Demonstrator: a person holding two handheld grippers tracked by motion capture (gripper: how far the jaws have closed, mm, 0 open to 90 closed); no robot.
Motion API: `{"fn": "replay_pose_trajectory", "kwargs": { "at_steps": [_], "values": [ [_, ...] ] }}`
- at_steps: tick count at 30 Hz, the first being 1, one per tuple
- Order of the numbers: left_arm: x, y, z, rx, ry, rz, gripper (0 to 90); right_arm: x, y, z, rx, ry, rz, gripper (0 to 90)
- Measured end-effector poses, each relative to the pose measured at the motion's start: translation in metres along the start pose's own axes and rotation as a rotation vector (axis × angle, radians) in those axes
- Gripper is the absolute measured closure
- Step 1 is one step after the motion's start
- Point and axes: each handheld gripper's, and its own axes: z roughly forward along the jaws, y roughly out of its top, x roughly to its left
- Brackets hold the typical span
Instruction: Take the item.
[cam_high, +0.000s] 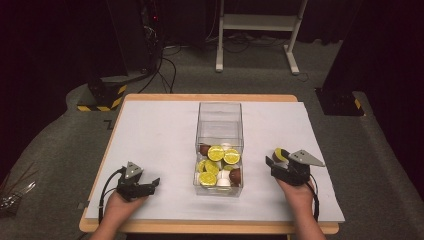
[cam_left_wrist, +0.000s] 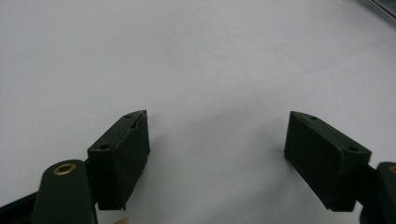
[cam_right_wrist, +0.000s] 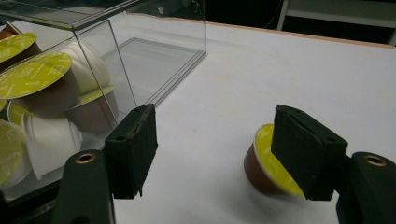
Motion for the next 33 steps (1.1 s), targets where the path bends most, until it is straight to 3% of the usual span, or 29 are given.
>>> {"fn": "replay_pose_trajectory", "kwargs": {
  "at_steps": [8,11,12,15,16,17,20,24,25,29,33],
  "values": [
    [-0.001,0.0,0.0,-0.004,0.014,0.002,22.8,0.008,0.0,-0.007,-0.003,0.025,-0.008,33.6],
    [-0.006,-0.001,-0.001,-0.013,0.009,-0.003,28.2,0.011,-0.002,-0.01,0.0,0.035,-0.01,33.8],
    [-0.006,0.0,-0.002,0.006,0.0,0.024,28.4,0.012,-0.003,-0.011,0.001,0.037,-0.011,33.9],
    [-0.009,0.001,-0.004,0.009,-0.012,0.039,29.1,0.014,-0.005,-0.013,0.003,0.044,-0.017,33.8],
    [-0.013,0.003,-0.004,-0.007,-0.024,0.027,29.2,0.015,-0.007,-0.015,0.005,0.047,-0.025,33.8],
    [-0.009,0.005,-0.01,0.059,-0.054,0.123,29.6,0.015,-0.007,-0.016,0.006,0.051,-0.023,33.8],
    [-0.016,0.006,-0.013,0.064,-0.081,0.13,29.5,0.016,-0.008,-0.019,0.004,0.063,-0.016,33.8],
    [-0.03,0.009,-0.015,0.036,-0.124,0.107,29.2,0.017,-0.008,-0.023,0.0,0.082,-0.009,33.8],
    [-0.035,0.009,-0.017,0.04,-0.134,0.128,29.1,0.018,-0.008,-0.024,0.003,0.084,-0.01,33.8],
    [-0.05,0.009,-0.02,0.026,-0.18,0.106,29.2,0.021,-0.008,-0.029,0.001,0.093,-0.033,33.8],
    [-0.06,0.008,-0.024,0.023,-0.221,0.115,29.7,0.026,-0.013,-0.029,0.002,0.109,-0.041,33.6]
  ]
}}
